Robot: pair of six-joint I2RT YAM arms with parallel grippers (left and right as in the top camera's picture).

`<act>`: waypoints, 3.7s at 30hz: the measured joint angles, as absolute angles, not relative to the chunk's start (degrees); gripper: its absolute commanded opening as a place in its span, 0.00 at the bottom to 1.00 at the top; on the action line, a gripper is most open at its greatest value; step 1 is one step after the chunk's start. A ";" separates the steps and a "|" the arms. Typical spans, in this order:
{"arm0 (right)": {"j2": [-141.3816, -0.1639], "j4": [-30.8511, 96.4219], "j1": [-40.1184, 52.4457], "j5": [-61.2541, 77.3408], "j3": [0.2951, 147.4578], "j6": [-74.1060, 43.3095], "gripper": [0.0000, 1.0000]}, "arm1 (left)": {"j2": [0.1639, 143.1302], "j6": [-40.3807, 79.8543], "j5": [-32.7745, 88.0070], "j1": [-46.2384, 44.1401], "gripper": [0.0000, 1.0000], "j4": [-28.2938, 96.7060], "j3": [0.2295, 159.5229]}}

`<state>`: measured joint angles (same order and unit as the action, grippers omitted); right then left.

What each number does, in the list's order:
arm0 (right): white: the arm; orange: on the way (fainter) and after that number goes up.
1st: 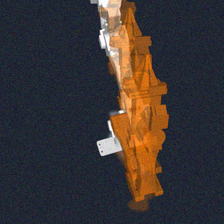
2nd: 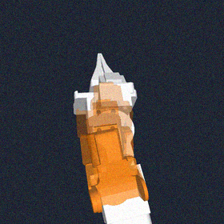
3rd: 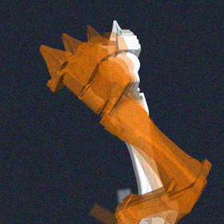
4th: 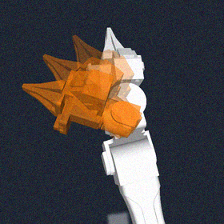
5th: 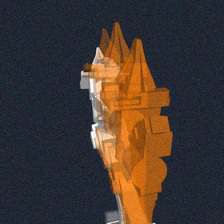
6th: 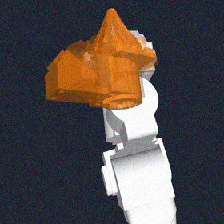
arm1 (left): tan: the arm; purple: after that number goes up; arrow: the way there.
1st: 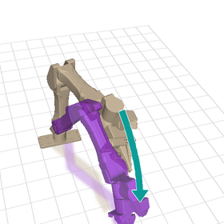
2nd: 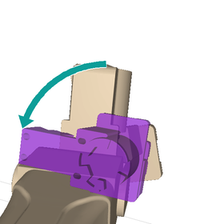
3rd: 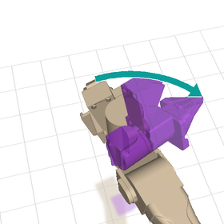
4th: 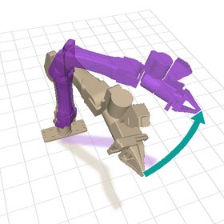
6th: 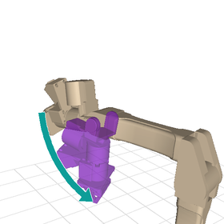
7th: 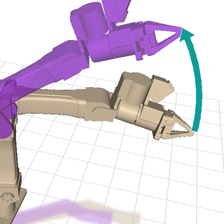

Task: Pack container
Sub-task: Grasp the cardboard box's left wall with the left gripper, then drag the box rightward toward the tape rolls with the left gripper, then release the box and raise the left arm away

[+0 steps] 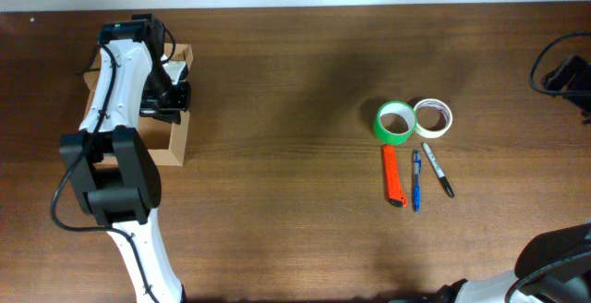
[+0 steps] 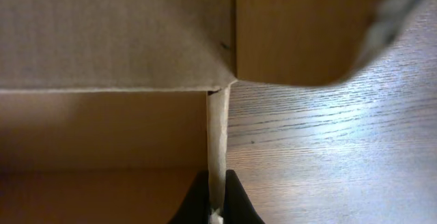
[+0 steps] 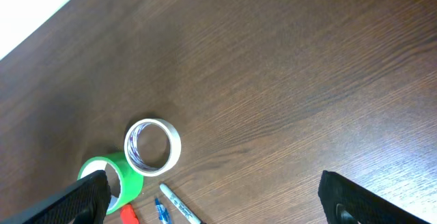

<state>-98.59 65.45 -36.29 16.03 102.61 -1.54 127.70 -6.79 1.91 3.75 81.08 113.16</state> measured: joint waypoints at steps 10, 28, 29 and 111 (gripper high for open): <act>-98.59 64.25 -36.29 16.16 102.61 -1.56 0.99 | 129.93 -5.56 4.01 -5.41 0.02 88.49 121.91; -98.59 64.27 -36.29 16.64 102.61 -2.22 0.99 | 130.19 14.09 7.33 -35.70 0.02 89.41 147.37; -98.59 64.27 -36.29 16.67 102.61 -2.61 0.99 | 130.19 14.85 7.33 -36.51 0.01 89.41 147.37; -98.70 67.22 -15.14 11.00 102.61 -4.97 0.72 | 139.33 14.17 -21.39 -29.30 0.99 96.44 177.60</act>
<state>-98.70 67.22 -15.14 11.00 102.61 -4.97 139.33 14.17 -21.39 -29.30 96.44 177.60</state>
